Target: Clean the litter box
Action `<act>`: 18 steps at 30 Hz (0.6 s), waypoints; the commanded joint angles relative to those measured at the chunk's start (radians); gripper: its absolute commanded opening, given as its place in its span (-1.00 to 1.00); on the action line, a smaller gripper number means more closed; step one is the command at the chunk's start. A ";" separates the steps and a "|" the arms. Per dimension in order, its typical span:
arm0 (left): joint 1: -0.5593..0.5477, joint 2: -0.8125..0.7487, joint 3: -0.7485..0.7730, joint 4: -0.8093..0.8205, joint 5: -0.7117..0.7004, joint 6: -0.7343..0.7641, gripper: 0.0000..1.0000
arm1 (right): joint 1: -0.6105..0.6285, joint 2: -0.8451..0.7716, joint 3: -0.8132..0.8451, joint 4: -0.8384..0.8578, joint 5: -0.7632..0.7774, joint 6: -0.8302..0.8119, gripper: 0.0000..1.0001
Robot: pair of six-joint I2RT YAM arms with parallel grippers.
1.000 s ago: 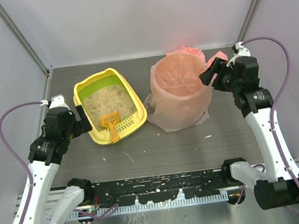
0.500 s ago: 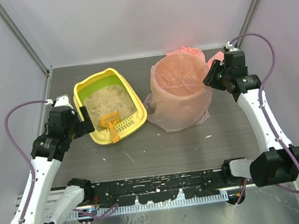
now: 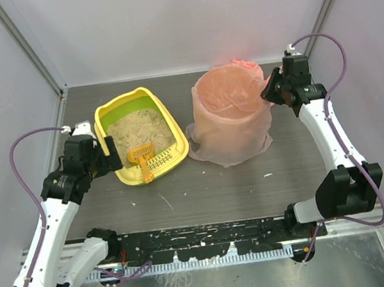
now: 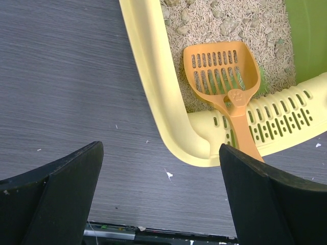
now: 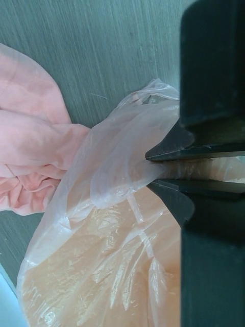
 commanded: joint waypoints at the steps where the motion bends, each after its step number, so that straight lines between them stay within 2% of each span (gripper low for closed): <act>1: 0.007 0.002 0.004 0.036 0.015 0.011 0.96 | -0.001 0.046 0.081 0.094 0.015 0.040 -0.72; 18: 0.008 0.017 0.004 0.035 0.034 0.011 0.96 | -0.001 0.224 0.263 0.167 0.160 0.034 -0.78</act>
